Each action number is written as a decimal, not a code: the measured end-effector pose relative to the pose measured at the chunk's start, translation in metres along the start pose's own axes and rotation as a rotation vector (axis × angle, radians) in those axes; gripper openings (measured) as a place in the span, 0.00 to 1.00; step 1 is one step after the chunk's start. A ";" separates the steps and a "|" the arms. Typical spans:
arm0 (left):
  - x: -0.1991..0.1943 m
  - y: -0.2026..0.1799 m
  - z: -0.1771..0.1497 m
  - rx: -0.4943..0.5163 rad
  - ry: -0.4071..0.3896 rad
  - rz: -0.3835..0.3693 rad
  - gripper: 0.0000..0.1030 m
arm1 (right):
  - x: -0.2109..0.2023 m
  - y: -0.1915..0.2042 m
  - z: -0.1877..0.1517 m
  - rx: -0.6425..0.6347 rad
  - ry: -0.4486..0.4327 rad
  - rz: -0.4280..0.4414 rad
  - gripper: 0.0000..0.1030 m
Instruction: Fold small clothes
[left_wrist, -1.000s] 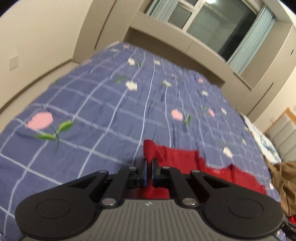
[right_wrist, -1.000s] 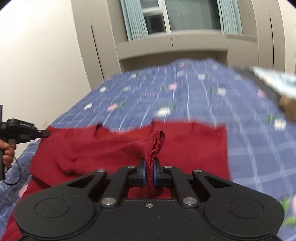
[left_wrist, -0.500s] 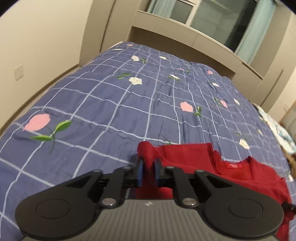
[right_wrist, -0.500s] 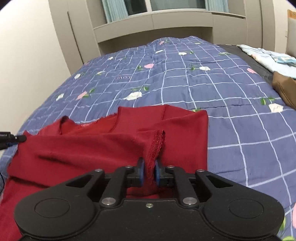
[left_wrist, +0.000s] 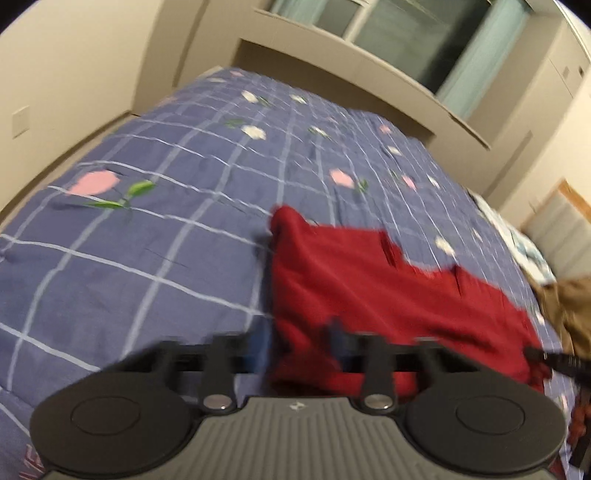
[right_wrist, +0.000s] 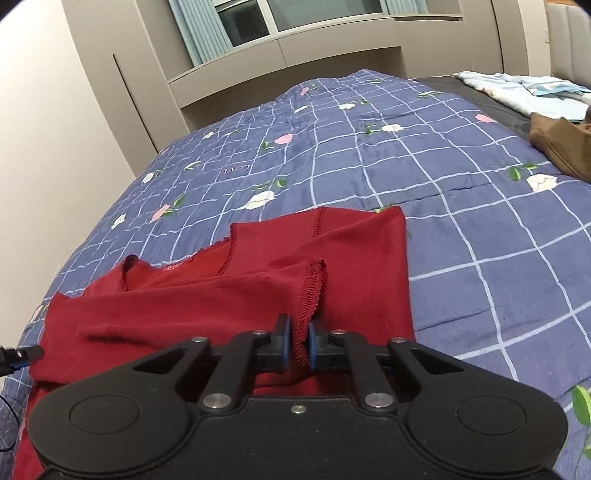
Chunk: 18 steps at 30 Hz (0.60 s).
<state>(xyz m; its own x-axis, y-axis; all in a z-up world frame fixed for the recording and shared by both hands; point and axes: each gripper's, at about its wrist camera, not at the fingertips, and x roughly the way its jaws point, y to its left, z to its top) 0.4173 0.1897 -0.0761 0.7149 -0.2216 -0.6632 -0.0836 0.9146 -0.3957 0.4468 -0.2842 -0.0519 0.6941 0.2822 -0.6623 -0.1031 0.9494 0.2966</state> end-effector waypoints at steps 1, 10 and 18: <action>0.001 -0.004 0.000 0.007 0.008 0.014 0.08 | -0.001 0.000 0.000 0.000 -0.002 -0.003 0.06; 0.001 -0.013 -0.014 -0.040 -0.004 0.182 0.06 | 0.005 0.005 -0.009 -0.061 -0.003 -0.066 0.04; -0.005 -0.022 0.014 0.000 -0.110 0.208 0.56 | -0.010 0.030 -0.004 -0.227 -0.122 -0.126 0.38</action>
<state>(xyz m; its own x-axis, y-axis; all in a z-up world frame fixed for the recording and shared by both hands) 0.4254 0.1751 -0.0552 0.7537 0.0095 -0.6572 -0.2369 0.9366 -0.2582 0.4336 -0.2578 -0.0387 0.7906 0.1543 -0.5925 -0.1577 0.9864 0.0463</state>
